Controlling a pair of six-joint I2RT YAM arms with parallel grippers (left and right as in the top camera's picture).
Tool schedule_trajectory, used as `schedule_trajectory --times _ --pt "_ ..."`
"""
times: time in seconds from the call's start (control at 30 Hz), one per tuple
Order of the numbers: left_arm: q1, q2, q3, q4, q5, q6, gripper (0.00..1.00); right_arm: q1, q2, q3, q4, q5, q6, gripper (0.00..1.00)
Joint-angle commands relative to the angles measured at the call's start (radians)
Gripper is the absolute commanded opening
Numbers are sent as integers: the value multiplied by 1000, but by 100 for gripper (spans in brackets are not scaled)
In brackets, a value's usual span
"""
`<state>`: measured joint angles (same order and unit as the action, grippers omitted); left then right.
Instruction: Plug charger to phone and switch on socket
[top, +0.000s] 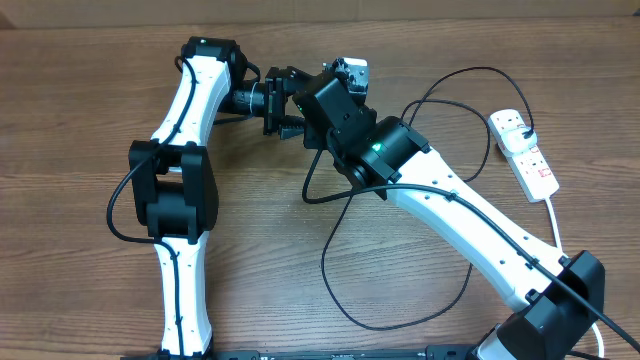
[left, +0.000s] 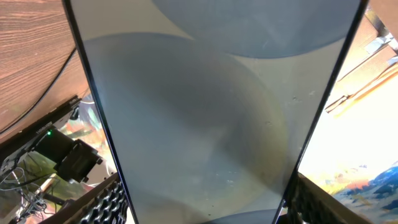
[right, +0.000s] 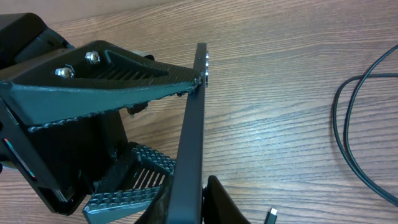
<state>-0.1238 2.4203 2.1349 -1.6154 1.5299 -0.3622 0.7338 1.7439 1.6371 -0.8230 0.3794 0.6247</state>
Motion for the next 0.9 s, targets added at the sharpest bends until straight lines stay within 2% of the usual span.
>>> schedule_trajectory --times 0.0,0.3,0.47,0.5,0.67,0.87 --pt "-1 -5 28 1 31 26 66 0 -8 27 3 1 -3 12" --pt "-1 -5 28 1 32 26 84 0 -8 27 3 2 0 4" --pt "-1 -5 28 1 32 26 93 0 -8 27 3 11 27 4" --pt "-1 -5 28 1 32 26 99 0 -8 27 3 13 35 4" --pt "-1 -5 28 2 31 26 100 0 -8 27 3 65 139 4" --pt "-1 -5 28 6 31 26 100 0 -8 27 3 178 377 4"
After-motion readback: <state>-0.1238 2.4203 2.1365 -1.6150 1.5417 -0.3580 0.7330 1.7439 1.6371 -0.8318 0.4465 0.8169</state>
